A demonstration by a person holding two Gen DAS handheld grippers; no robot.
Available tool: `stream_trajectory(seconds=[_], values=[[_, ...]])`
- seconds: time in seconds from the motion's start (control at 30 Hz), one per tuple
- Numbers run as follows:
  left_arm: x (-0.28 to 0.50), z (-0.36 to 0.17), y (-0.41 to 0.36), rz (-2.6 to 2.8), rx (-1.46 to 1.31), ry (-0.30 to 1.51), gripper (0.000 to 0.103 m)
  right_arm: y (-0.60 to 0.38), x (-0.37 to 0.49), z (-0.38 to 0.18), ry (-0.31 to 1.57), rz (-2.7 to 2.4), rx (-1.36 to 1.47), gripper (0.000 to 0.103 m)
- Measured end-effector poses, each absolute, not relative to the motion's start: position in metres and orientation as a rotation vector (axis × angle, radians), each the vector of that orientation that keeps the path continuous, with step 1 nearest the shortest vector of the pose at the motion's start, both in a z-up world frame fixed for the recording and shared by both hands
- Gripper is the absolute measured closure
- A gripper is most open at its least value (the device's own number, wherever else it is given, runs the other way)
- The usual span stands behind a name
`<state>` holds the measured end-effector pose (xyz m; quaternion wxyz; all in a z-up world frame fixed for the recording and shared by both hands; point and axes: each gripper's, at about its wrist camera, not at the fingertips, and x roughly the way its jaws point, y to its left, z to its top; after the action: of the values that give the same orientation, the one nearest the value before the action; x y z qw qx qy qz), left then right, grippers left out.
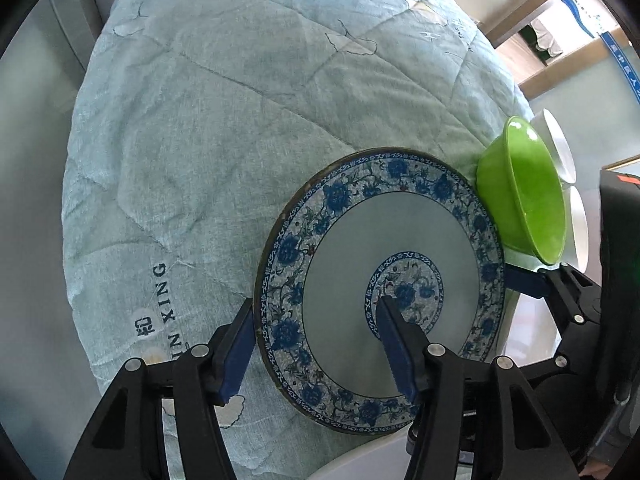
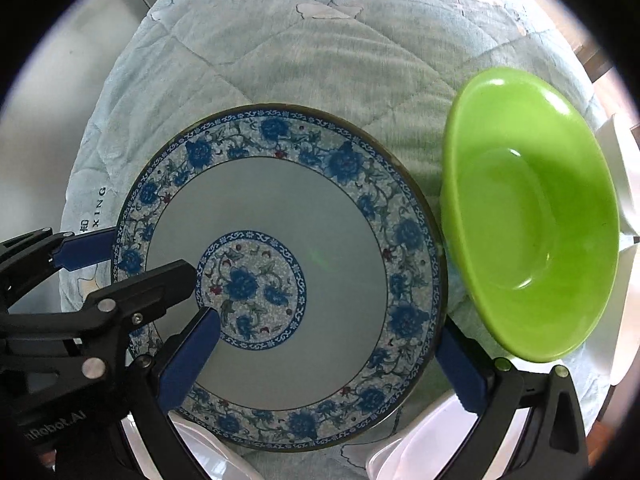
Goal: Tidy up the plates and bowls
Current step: 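Close the left tool on the plate rim and lift it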
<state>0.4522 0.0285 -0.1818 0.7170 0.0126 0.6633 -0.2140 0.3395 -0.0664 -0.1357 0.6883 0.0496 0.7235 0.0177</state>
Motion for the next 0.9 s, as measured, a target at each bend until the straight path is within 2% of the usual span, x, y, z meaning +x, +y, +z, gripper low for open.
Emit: stream_trajectory(seconds=[0.23, 0.37, 0.47, 0.6, 0.67, 0.73, 0.9], values=[[0.452, -0.183, 0.027, -0.438, 0.035, 1.462, 0.048, -0.056, 0.339, -0.123, 1.607, 0.05, 0.103, 0.001], [0.454, -0.187, 0.014, -0.405, 0.07, 1.484, 0.03, -0.06, 0.336, -0.131, 1.608, 0.061, 0.108, 0.001], [0.456, -0.189, 0.002, -0.361, 0.119, 1.491, 0.028, -0.059, 0.336, -0.131, 1.6, 0.065, 0.095, 0.001], [0.456, -0.189, -0.004, -0.336, 0.135, 1.48, 0.036, -0.059, 0.336, -0.132, 1.595, 0.056, 0.106, 0.001], [0.455, -0.186, 0.002, -0.337, 0.116, 1.474, 0.047, -0.062, 0.334, -0.133, 1.589, 0.043, 0.116, 0.001], [0.454, -0.183, 0.008, -0.341, 0.095, 1.466, 0.052, -0.066, 0.334, -0.133, 1.579, 0.036, 0.123, 0.001], [0.448, -0.167, 0.012, -0.337, 0.09, 1.42, 0.054, -0.067, 0.337, -0.114, 1.553, 0.038, 0.104, 0.001]])
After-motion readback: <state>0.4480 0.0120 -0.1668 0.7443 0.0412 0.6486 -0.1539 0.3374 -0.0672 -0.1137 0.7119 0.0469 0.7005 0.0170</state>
